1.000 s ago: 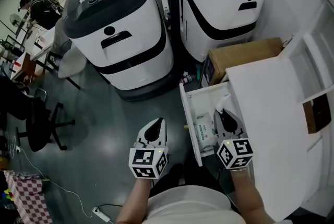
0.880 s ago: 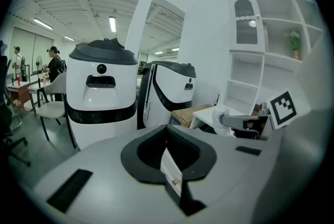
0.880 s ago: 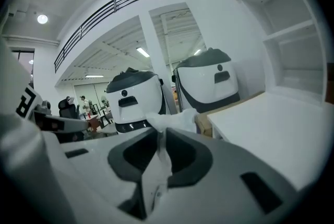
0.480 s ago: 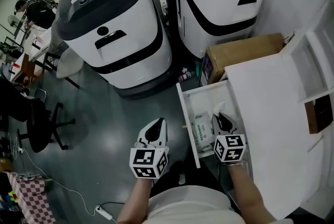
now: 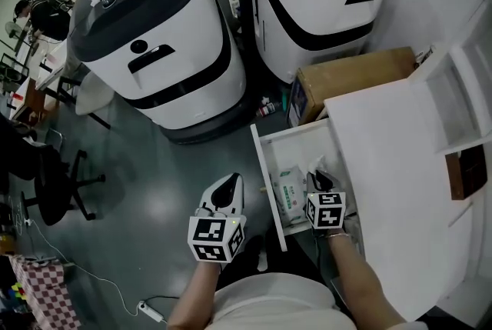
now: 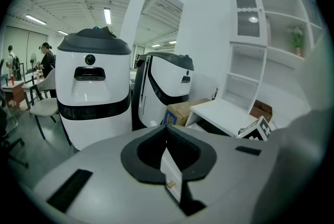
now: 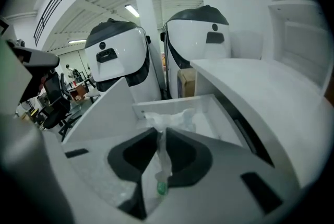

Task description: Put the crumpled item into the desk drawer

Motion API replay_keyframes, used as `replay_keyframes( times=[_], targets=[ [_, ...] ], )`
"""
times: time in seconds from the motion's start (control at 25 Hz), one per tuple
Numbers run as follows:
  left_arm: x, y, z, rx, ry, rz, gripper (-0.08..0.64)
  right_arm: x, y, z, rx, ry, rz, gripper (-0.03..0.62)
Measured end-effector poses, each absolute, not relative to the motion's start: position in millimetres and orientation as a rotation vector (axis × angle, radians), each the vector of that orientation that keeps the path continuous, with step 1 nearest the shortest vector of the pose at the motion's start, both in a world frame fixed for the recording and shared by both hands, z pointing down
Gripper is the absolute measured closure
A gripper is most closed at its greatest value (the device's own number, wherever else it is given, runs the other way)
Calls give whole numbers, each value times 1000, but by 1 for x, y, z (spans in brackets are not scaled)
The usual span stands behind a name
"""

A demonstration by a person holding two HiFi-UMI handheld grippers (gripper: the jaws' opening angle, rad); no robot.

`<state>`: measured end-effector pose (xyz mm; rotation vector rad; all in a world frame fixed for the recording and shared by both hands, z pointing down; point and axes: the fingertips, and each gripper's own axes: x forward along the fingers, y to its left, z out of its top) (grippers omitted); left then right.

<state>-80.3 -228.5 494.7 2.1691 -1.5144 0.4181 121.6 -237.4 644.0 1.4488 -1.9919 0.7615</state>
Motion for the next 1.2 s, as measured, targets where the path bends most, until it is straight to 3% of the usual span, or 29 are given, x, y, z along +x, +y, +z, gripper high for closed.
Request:
replay_keyframes(
  times=[1.2],
  targets=[
    [-81, -240, 513, 2102, -1520, 476, 566, 138, -223, 748, 1222, -1705, 959, 534]
  ],
)
